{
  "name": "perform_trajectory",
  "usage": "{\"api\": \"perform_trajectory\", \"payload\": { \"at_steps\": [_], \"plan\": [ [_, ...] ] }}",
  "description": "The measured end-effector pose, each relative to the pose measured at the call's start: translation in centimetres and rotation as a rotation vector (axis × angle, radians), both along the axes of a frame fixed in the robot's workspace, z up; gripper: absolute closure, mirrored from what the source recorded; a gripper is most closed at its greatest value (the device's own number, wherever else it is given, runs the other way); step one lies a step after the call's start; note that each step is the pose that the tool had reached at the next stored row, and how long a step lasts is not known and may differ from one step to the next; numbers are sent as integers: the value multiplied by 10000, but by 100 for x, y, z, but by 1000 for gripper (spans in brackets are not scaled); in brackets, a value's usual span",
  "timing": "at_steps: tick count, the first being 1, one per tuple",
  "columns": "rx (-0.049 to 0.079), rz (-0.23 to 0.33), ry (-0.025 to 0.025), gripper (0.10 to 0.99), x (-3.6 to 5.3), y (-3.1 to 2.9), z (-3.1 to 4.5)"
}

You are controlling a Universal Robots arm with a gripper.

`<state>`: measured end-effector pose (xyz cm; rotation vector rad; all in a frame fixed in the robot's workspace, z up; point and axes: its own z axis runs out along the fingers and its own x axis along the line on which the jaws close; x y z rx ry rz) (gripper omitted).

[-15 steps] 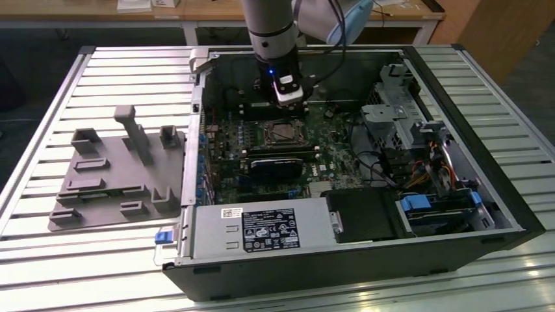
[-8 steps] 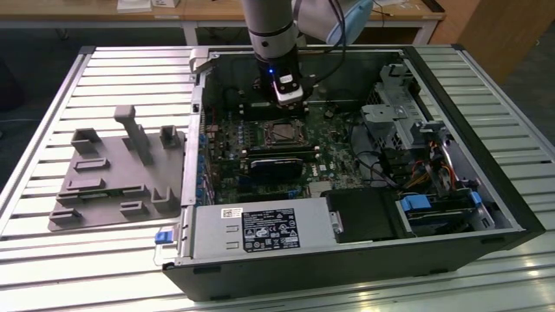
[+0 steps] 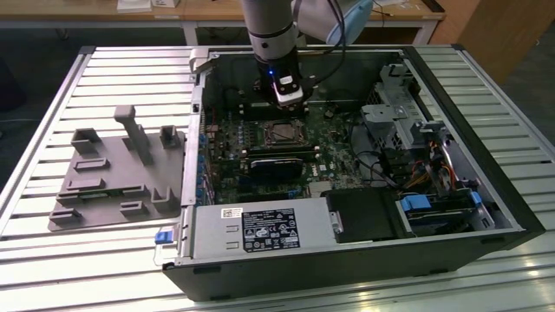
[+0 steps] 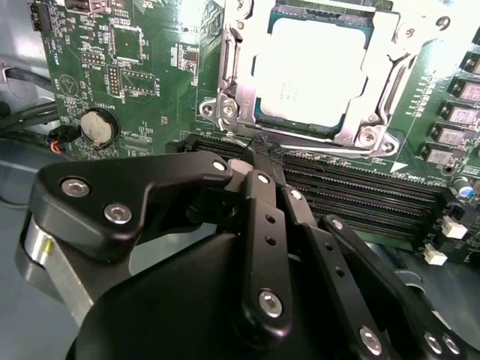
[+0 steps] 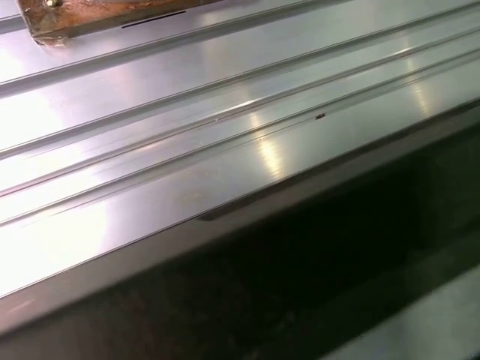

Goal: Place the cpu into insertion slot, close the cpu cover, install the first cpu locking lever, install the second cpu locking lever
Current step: 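Install the first cpu locking lever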

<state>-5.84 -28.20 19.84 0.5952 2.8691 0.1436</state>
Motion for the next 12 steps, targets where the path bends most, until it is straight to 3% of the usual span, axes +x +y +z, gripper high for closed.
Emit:
{"api": "perform_trajectory", "payload": {
  "at_steps": [12],
  "plan": [
    [-76, 1, -52, 980, 0, -9, -50]
  ]
}}
